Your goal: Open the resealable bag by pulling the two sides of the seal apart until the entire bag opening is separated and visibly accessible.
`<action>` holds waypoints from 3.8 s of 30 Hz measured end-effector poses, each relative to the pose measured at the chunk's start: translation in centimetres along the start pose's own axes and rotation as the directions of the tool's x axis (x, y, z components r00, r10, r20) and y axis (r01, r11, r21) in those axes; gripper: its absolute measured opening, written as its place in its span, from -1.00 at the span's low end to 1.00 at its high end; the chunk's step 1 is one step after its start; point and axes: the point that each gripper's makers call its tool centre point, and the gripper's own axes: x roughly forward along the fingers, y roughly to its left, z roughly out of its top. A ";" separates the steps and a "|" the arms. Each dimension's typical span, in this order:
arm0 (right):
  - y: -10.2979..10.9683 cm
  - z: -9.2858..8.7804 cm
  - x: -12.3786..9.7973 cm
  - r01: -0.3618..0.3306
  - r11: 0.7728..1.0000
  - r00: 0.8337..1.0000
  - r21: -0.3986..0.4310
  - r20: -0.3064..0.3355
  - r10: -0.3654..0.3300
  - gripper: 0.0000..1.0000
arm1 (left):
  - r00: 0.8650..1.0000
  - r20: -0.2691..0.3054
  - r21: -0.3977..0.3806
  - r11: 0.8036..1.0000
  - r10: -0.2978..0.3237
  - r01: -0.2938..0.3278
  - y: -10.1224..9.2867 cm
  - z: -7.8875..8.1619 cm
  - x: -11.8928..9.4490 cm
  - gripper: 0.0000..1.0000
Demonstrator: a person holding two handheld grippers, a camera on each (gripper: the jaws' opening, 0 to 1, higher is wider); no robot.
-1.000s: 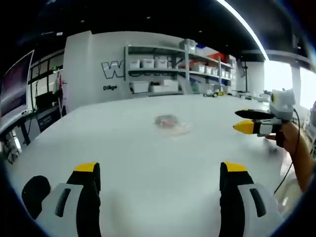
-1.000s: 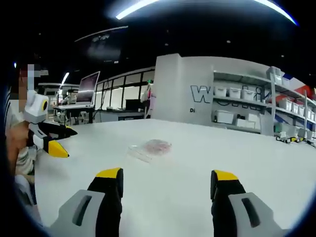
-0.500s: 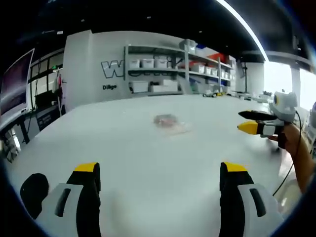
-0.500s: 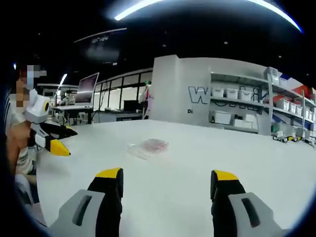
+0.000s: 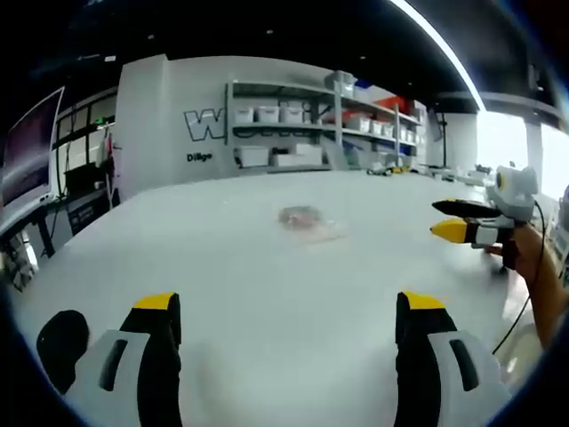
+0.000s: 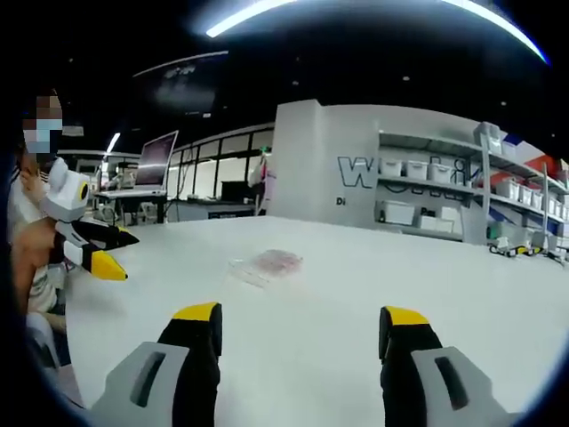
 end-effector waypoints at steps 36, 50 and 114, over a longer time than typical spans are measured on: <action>0.4 -0.4 -0.8 0.014 1.000 1.000 -0.002 -0.009 -0.014 0.37 | 1.000 0.004 -0.012 1.000 0.002 -0.002 0.3 -0.1 0.0 0.99; 0.5 -0.5 -0.7 0.015 1.000 1.000 -0.011 -0.012 -0.016 0.37 | 1.000 0.002 -0.014 1.000 0.011 -0.011 0.6 -0.4 0.0 0.99; -0.2 -0.2 -0.8 0.022 1.000 1.000 0.008 0.010 -0.022 0.38 | 1.000 0.017 -0.018 1.000 0.010 -0.009 0.5 -0.3 -0.1 0.99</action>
